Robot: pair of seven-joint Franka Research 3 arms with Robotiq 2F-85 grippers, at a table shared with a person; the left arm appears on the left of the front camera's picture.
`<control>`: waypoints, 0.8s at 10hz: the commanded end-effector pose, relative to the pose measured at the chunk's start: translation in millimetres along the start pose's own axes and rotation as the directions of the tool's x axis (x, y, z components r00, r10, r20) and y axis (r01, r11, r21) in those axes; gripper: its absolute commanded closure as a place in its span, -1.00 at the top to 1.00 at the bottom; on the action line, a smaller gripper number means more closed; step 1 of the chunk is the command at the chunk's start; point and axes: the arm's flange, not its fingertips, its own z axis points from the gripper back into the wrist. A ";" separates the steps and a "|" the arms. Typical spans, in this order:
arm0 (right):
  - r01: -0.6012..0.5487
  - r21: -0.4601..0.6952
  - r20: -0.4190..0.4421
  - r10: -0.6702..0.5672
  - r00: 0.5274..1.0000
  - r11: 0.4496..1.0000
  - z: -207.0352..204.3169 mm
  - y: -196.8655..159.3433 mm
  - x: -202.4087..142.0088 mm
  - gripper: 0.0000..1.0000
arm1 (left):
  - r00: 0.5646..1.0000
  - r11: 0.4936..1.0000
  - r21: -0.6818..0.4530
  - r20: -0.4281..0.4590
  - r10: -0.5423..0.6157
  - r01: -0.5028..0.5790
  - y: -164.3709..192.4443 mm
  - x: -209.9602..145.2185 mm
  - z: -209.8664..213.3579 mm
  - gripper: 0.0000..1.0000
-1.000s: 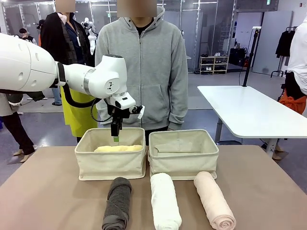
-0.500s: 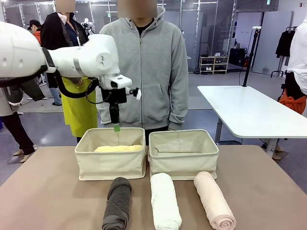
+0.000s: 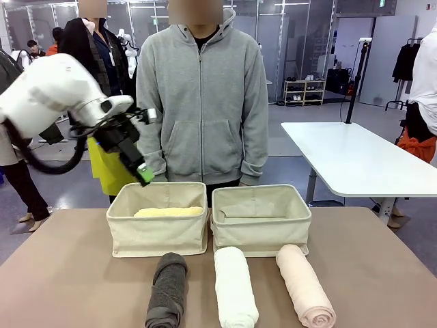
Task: Divide the towels into two baskets.
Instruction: Pick up one hotel-folded towel from the bottom of the table and place it in the Fabric basket indicated by the person.
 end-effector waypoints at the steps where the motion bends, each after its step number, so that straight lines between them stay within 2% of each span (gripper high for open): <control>1: -0.003 0.004 0.009 0.003 1.000 1.000 1.6 2.1 0.2 1.00 | 0.982 0.998 0.025 0.183 0.054 -0.059 -23.4 -62.4 -21.2 1.00; 2: -0.003 0.004 0.009 0.003 1.000 1.000 1.6 2.1 0.2 1.00 | 0.954 0.991 -0.007 0.273 0.127 -0.130 -24.2 -98.8 -18.4 1.00; 4: -0.003 0.004 0.009 0.003 1.000 1.000 1.6 2.1 0.2 1.00 | 0.877 0.945 -0.157 0.354 0.325 -0.287 -13.2 -175.9 1.2 1.00; 6: -0.003 0.004 0.009 0.003 1.000 1.000 1.6 2.1 0.2 1.00 | 0.785 0.862 -0.335 0.377 0.492 -0.380 4.1 -243.4 30.2 1.00; 7: -0.003 0.004 0.009 0.003 1.000 1.000 1.6 2.1 0.2 1.00 | 0.734 0.806 -0.375 0.352 0.581 -0.458 13.8 -274.9 42.1 1.00; 8: -0.003 0.004 0.009 0.003 1.000 1.000 1.6 2.1 0.2 1.00 | 0.714 0.788 -0.419 0.361 0.600 -0.451 21.9 -296.1 49.2 1.00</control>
